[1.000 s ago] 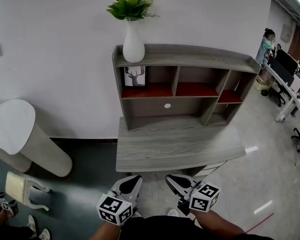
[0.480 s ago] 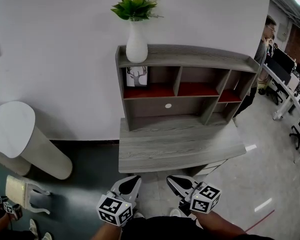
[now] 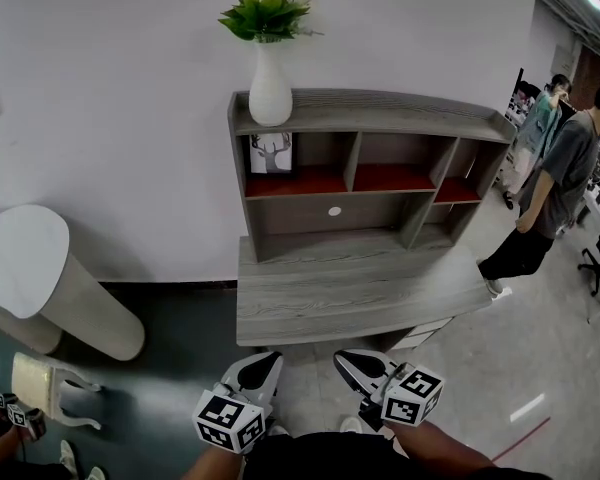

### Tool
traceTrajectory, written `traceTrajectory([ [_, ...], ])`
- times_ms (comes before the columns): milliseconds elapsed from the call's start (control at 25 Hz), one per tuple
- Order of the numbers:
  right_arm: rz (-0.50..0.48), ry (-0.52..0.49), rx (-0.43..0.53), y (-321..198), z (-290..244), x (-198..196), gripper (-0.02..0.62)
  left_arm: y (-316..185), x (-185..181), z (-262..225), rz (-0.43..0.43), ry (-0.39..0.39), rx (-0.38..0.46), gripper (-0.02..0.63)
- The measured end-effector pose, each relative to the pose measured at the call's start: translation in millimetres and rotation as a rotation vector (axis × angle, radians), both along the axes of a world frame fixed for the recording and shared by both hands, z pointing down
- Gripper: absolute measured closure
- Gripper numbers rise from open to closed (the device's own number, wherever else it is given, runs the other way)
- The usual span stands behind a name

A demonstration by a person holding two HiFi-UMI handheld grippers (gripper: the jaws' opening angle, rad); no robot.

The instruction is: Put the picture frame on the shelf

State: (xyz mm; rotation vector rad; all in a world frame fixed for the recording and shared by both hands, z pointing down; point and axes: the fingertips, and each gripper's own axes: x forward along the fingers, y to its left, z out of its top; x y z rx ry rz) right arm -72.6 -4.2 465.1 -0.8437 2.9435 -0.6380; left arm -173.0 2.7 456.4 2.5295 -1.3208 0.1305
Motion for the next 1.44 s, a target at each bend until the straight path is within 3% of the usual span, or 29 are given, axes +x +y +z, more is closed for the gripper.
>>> traceTrajectory([
  [1440,-0.001,0.005,0.021,-5.0,1.5,1.7,0.581,-7.3,1.6,2.6,0.004,0.003,0.005,0.597],
])
